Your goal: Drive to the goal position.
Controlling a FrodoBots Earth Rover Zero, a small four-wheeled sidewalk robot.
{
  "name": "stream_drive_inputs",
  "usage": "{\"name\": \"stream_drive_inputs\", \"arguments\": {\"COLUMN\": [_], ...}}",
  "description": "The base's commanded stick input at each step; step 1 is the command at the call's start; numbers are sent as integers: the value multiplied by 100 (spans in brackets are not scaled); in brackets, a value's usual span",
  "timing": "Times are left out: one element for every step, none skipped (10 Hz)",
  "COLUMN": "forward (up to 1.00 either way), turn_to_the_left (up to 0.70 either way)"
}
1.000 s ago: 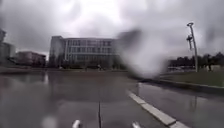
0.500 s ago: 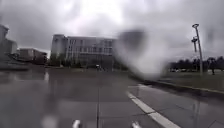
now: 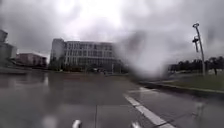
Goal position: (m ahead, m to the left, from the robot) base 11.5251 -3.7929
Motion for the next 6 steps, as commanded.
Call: {"name": "stream_drive_inputs", "arguments": {"forward": [70,70,70,70,70,70], "turn_to_the_left": [0,0,0,0,0,0]}}
